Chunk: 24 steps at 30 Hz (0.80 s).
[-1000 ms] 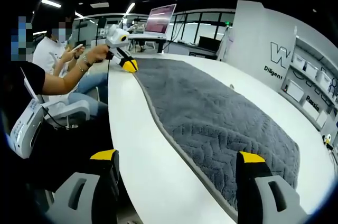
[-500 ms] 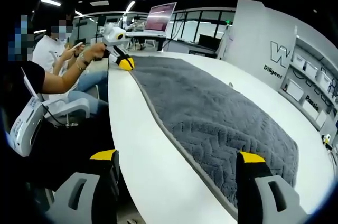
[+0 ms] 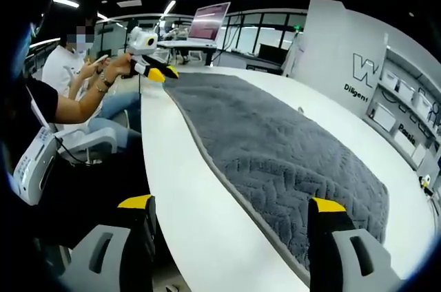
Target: Open the folded towel by lifting each exposed corner and separating the folded layers until the towel lies flat within the target outline without major curled edges
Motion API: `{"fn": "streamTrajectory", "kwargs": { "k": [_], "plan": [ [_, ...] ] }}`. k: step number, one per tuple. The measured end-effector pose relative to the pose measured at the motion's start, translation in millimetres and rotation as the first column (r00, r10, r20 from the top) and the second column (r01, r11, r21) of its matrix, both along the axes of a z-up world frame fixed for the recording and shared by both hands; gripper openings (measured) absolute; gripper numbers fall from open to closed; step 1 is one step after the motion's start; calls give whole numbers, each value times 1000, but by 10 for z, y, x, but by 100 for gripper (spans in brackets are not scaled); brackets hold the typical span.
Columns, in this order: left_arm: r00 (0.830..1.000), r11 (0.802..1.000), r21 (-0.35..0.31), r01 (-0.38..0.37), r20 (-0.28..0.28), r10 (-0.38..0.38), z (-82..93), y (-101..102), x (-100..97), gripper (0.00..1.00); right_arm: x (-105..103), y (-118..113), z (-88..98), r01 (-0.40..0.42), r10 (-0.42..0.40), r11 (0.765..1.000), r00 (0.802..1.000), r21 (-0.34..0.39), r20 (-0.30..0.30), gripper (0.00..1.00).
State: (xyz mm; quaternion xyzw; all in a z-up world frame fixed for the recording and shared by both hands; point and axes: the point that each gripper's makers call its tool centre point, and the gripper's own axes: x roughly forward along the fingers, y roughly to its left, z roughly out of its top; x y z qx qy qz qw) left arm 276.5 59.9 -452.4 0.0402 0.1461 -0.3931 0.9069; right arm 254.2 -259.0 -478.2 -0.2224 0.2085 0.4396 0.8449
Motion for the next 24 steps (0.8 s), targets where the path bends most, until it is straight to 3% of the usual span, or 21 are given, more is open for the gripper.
{"fn": "streamTrajectory", "kwargs": {
  "k": [3,5,8,12,15,18,21,24],
  "plan": [
    [997,993,-99,-71,10,72,165,57,42,60,-13,-2,-9,1,-1,1000,1000,1,-4,92],
    [994,988,-128,-89,46,95,250,98,58,62,-12,-12,-8,3,-3,1000,1000,0,-4,92],
    [983,984,-107,-141,101,152,303,209,100,64,-19,-25,-6,3,-3,1000,1000,-6,-3,92],
    [979,980,-75,-184,80,190,231,297,134,89,-4,-69,46,17,-17,1000,1000,0,2,92],
    [977,980,-48,-193,87,197,199,338,139,90,-4,-92,55,26,-26,1000,1000,3,2,92],
    [984,982,-83,-170,43,174,145,310,105,99,-3,-129,62,37,-37,999,999,9,1,91],
    [988,988,-51,-145,55,147,117,309,90,99,7,-163,66,50,-50,999,999,18,-3,89],
    [993,992,-63,-110,39,112,99,244,31,99,21,-223,34,69,-69,998,998,8,-10,85]
  ]
}}
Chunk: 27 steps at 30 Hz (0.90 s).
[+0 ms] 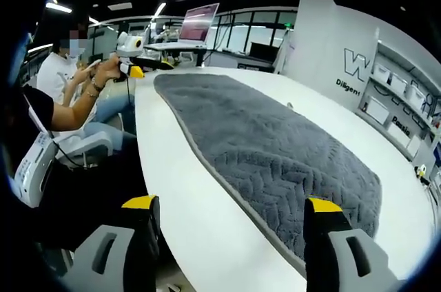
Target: Open the folded towel by lifting each exposed corner and separating the folded layers until the towel lies flat within the target outline without major curled edges
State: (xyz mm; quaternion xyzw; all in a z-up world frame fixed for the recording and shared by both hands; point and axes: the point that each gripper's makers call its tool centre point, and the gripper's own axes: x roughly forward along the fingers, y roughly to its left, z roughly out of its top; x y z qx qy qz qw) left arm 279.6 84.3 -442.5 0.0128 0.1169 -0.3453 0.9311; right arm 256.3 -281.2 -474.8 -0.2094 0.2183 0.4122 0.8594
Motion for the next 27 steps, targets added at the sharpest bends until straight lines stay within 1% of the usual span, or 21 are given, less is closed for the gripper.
{"fn": "streamTrajectory", "kwargs": {
  "k": [1,3,4,5,6,8,9,11,14,16,19,21,23,25,26,27],
  "plan": [
    [1000,1000,7,6,-3,-6,-20,-33,-32,99,14,-24,-9,10,-10,1000,1000,1,-2,83],
    [1000,1000,20,14,-12,-14,-45,-48,-54,99,52,-71,-21,33,-33,999,999,3,1,76],
    [1000,1000,22,16,-15,-16,-52,-50,-59,99,70,-88,-23,45,-45,999,999,7,3,71],
    [1000,1000,22,18,-18,-18,-57,-54,-64,99,90,-106,-24,63,-63,998,998,18,1,63],
    [1000,1000,20,20,-18,-19,-60,-62,-72,99,119,-147,-33,80,-80,997,997,21,-2,56],
    [1000,1000,17,19,-14,-19,-52,-65,-77,99,153,-173,-25,84,-84,995,996,46,2,44],
    [1000,1000,16,19,-15,-18,-49,-66,-84,99,168,-191,-29,91,-90,994,996,60,-8,39],
    [1000,1000,13,22,-12,-22,-37,-76,-99,99,215,-246,-39,107,-107,992,994,63,-2,30],
    [1000,1000,12,23,-14,-23,-39,-82,-114,99,297,-372,-59,165,-165,985,986,55,-3,20],
    [1000,1000,22,22,-15,-22,-44,-71,-111,99,360,-457,-57,217,-216,974,976,73,-17,14],
    [1000,999,26,22,-18,-22,-58,-67,-108,99,422,-531,-47,233,-233,969,972,79,-15,5],
    [1000,999,27,22,-20,-22,-65,-65,-106,99,446,-591,-83,246,-245,968,969,56,-19,0],
    [999,999,28,25,-26,-24,-75,-65,-105,98,448,-630,-144,246,-246,969,969,19,-24,0],
    [999,999,31,27,-30,-26,-81,-62,-102,98,425,-653,-226,232,-232,973,971,-15,-48,0],
    [999,999,31,28,-32,-27,-83,-62,-104,98,415,-649,-249,227,-228,974,972,-19,-52,0],
    [999,999,32,29,-33,-28,-84,-65,-105,98,414,-651,-232,226,-226,974,973,-9,-50,0]
  ]
}}
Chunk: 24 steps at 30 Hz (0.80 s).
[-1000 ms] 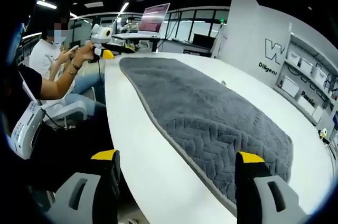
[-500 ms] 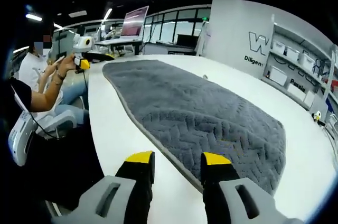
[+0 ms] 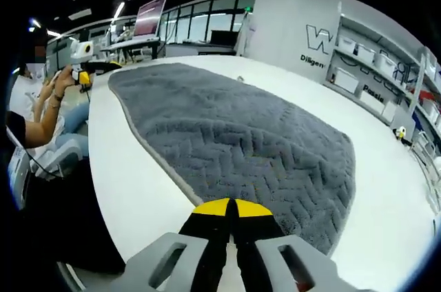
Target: Open the folded towel by lifting each exposed corner and separating the folded layers until the towel lies flat within the target outline without major curled edges
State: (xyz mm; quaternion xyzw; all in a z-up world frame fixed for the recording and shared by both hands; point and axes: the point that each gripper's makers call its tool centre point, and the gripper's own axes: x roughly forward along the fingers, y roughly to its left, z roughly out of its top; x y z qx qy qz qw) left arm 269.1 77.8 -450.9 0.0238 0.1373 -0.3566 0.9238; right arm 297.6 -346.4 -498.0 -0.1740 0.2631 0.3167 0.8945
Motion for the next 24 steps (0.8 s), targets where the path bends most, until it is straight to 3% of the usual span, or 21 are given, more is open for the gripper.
{"fn": "streamTrajectory", "kwargs": {
  "k": [5,12,24],
  "plan": [
    [1000,1000,2,3,-5,-3,-12,-31,-12,98,0,-14,3,-9,10,1000,1000,13,-24,0],
    [1000,1000,5,14,0,-14,11,-60,-27,98,-85,-49,0,-42,41,999,999,-28,-31,0],
    [1000,1000,15,15,-4,-15,-14,-30,-63,98,-178,-91,5,-44,45,998,999,34,-25,0]
  ]
}}
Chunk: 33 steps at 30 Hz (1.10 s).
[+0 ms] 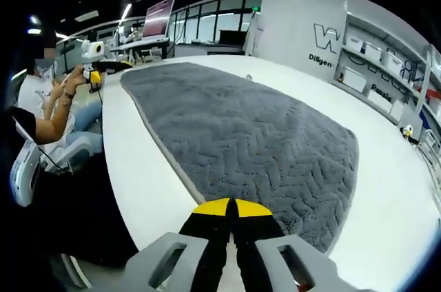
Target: Open the folded towel by lifting each exposed corner and separating the folded layers until the towel lies flat within the target outline without major curled edges
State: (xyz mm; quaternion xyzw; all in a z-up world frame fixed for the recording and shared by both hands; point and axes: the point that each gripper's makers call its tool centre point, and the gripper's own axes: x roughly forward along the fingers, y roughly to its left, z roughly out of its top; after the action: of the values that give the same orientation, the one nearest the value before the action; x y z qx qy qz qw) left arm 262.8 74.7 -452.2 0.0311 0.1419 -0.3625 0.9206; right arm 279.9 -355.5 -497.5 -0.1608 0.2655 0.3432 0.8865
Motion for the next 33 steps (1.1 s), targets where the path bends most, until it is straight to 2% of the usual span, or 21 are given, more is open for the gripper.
{"fn": "streamTrajectory", "kwargs": {
  "k": [12,14,16,17,21,25,33],
  "plan": [
    [1000,1000,11,8,-2,-8,-22,-7,-51,98,-20,2,8,24,-24,998,1000,58,-10,0],
    [1000,1000,14,11,-5,-11,-31,-12,-55,98,-30,9,23,26,-26,998,1000,58,-3,8],
    [1000,1000,13,14,-7,-13,-31,-19,-55,98,13,-14,84,95,-96,988,995,125,4,24],
    [1000,1000,11,13,-7,-12,-27,-19,-52,98,30,-44,96,98,-101,987,995,131,10,28],
    [1000,1000,17,12,-10,-12,-29,-15,-50,98,25,-111,127,114,-121,983,992,142,42,34],
    [1000,1000,22,13,-12,-12,-29,-11,-56,98,-103,-59,140,81,-88,982,996,172,34,53],
    [1000,1000,23,15,-22,-14,-35,-2,-63,98,-260,-90,160,68,-79,985,995,156,62,71]
  ]
}}
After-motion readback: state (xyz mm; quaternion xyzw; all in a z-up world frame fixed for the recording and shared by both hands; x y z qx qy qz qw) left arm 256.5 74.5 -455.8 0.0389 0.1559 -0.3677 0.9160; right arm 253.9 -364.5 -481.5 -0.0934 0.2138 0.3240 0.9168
